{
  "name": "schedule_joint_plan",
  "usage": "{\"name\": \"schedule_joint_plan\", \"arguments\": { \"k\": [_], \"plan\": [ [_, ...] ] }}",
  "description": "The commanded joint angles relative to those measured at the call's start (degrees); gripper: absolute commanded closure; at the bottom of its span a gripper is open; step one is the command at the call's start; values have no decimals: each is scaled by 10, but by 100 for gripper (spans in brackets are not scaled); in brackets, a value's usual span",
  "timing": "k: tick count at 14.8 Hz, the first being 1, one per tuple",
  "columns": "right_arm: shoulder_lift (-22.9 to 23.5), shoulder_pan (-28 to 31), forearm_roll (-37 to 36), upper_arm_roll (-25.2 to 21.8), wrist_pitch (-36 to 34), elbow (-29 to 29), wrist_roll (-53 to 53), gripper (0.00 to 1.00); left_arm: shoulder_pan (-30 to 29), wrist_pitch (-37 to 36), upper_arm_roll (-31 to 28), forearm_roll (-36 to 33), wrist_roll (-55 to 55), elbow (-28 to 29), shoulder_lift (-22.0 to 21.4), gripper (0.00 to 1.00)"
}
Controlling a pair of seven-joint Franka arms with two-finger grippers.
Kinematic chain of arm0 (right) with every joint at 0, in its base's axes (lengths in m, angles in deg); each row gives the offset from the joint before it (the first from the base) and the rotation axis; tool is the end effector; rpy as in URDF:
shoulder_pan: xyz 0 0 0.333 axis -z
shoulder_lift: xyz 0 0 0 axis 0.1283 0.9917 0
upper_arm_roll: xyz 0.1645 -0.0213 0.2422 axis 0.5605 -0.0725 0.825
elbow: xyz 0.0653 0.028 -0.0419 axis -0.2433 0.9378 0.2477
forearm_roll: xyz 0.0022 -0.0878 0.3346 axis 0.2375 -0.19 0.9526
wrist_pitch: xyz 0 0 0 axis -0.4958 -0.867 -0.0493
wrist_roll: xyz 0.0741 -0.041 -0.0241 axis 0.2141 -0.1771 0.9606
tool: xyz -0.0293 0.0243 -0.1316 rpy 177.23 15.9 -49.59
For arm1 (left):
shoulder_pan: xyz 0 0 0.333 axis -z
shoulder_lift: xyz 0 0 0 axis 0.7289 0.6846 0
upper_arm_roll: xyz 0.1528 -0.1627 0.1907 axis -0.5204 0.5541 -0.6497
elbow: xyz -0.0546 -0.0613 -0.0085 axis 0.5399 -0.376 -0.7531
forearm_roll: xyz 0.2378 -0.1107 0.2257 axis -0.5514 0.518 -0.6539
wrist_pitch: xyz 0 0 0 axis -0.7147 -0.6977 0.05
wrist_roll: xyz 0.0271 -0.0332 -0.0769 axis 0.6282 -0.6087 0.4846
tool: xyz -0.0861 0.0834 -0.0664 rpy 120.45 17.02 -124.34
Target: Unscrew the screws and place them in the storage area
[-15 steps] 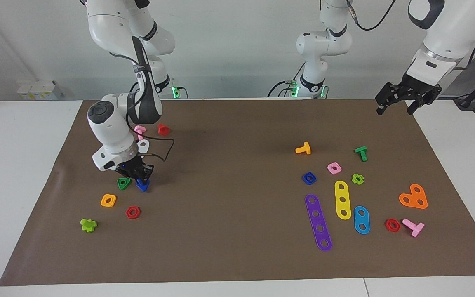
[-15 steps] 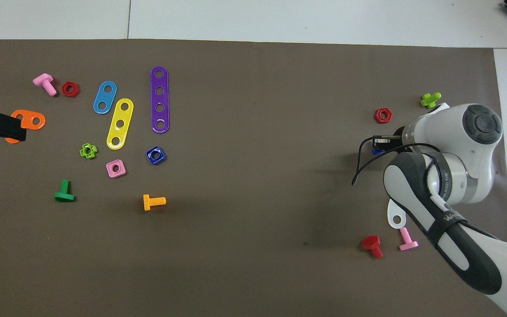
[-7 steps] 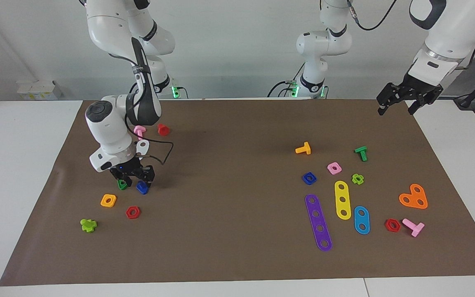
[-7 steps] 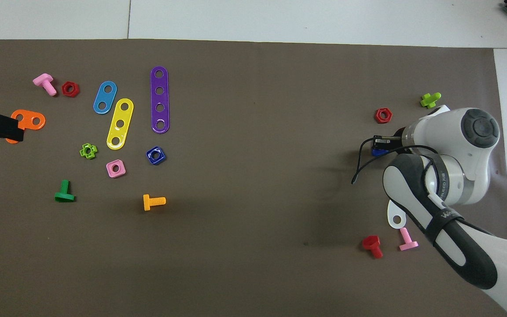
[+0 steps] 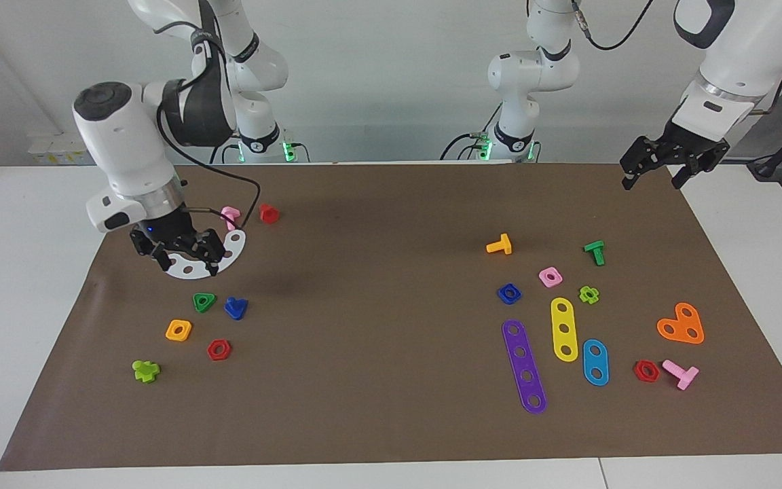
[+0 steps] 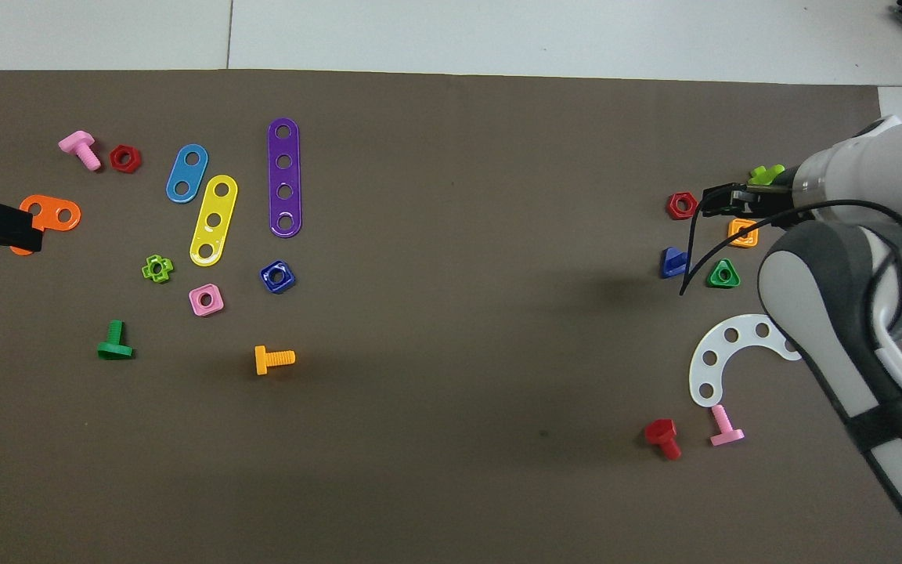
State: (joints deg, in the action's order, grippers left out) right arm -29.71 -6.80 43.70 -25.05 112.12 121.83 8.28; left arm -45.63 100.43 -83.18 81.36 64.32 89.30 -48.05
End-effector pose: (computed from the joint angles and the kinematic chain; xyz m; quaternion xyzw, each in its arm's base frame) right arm 0.5590 0.0011 0.4863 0.9930 -0.0929 0.0733 0.0041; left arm 0.5122 -0.0031 0.5825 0.9996 -0.0265 0.0050 0.0052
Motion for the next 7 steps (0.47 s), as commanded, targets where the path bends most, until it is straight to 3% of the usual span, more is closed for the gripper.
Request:
{"name": "schedule_joint_plan", "arguments": {
  "k": [1, 4, 7],
  "plan": [
    [-60, 14, -10, -4, -69, -2, -10, 0, 5, 9, -5, -5, -3, 24, -20, 0],
    [-81, 14, -9, -23, -206, -81, -5, 0, 5, 9, -6, -5, -3, 24, -20, 0],
    [-91, 14, 3, -25, -240, -70, 43, 0, 5, 9, -5, -5, -3, 24, -20, 0]
  ]
}}
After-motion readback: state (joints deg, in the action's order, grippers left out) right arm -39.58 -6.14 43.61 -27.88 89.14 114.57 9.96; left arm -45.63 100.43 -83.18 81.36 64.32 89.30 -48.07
